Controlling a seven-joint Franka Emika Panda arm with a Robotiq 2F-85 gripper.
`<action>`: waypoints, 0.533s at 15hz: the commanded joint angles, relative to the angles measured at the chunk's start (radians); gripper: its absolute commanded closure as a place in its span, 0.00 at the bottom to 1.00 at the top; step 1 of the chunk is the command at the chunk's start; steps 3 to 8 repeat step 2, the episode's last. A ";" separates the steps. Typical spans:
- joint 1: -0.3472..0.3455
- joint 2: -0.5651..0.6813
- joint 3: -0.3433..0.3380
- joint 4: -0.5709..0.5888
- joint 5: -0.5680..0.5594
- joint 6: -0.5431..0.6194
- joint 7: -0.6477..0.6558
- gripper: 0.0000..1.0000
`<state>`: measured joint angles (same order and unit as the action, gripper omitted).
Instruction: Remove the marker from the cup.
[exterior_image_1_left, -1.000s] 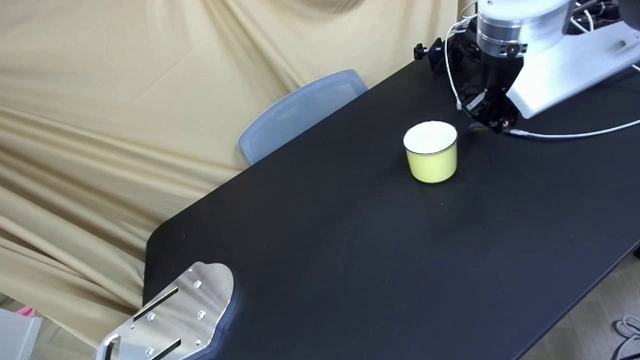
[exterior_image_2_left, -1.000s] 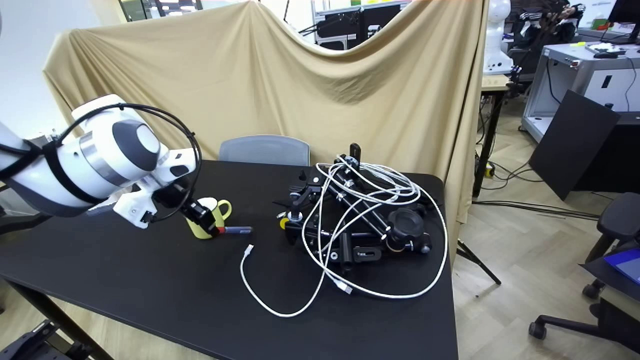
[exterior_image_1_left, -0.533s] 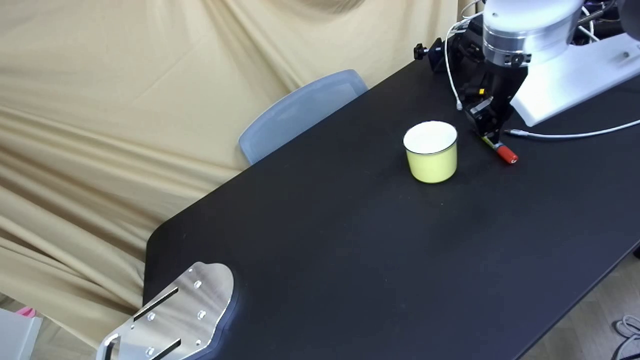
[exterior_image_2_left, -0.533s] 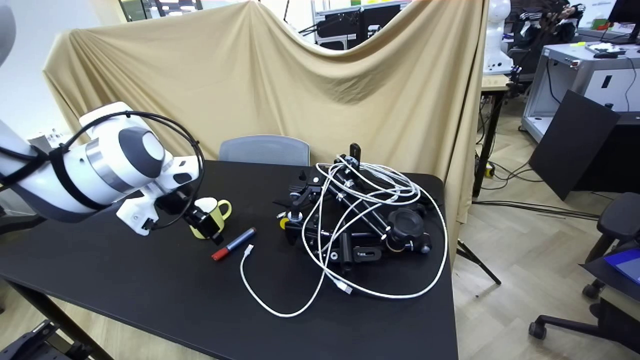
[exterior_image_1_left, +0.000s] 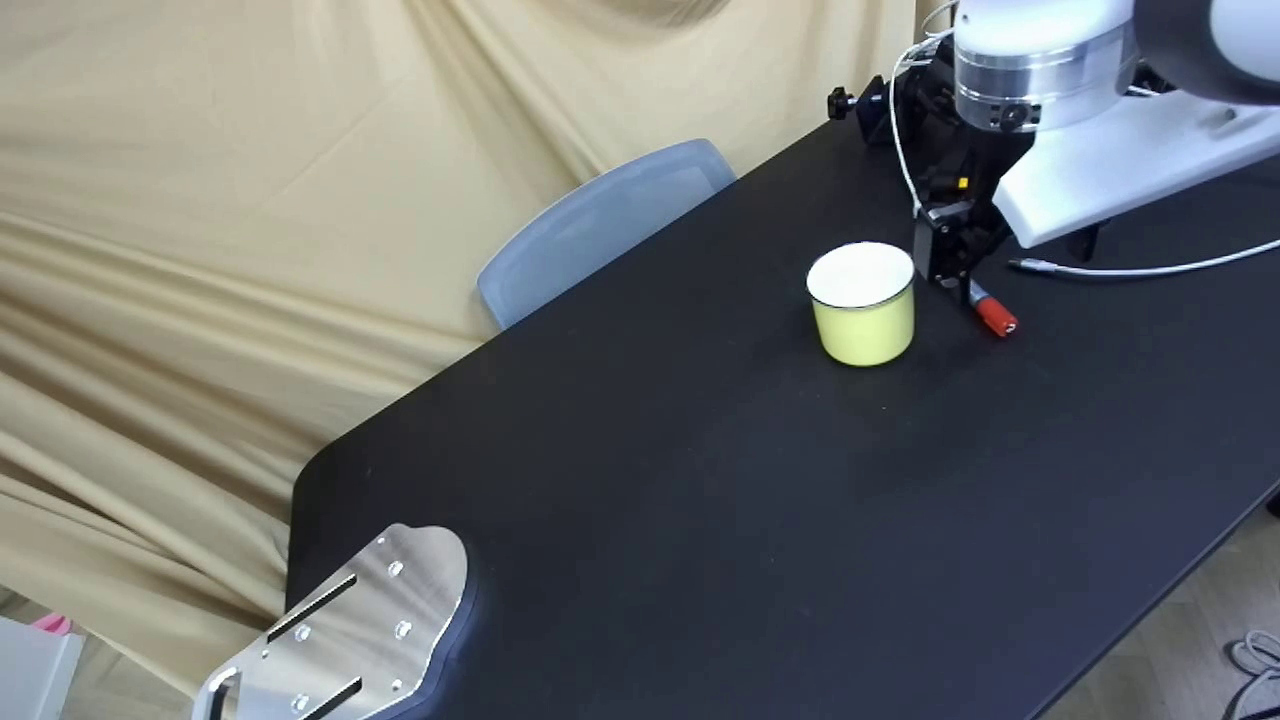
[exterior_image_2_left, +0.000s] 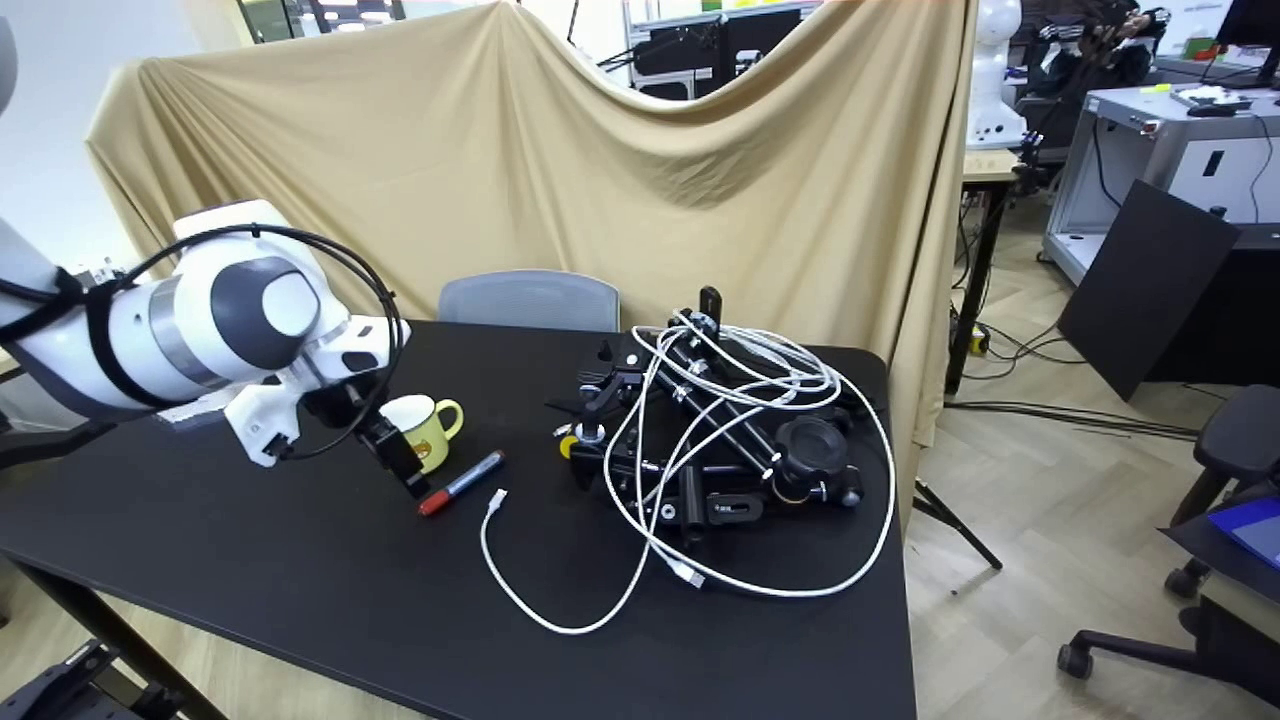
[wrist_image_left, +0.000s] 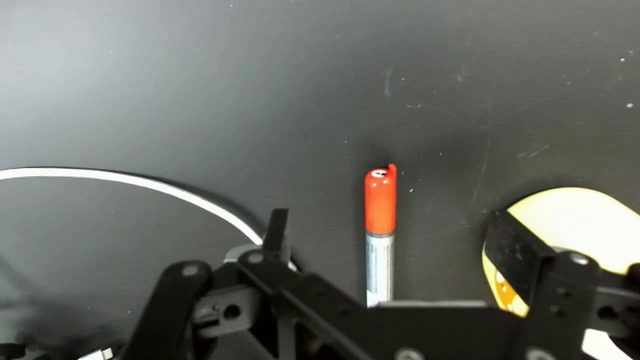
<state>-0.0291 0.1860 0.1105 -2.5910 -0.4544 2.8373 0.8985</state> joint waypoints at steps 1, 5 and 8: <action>0.050 -0.066 -0.018 -0.017 0.167 -0.068 -0.126 0.00; 0.050 -0.075 -0.007 -0.013 0.230 -0.095 -0.167 0.00; 0.050 -0.075 -0.007 -0.013 0.230 -0.095 -0.167 0.00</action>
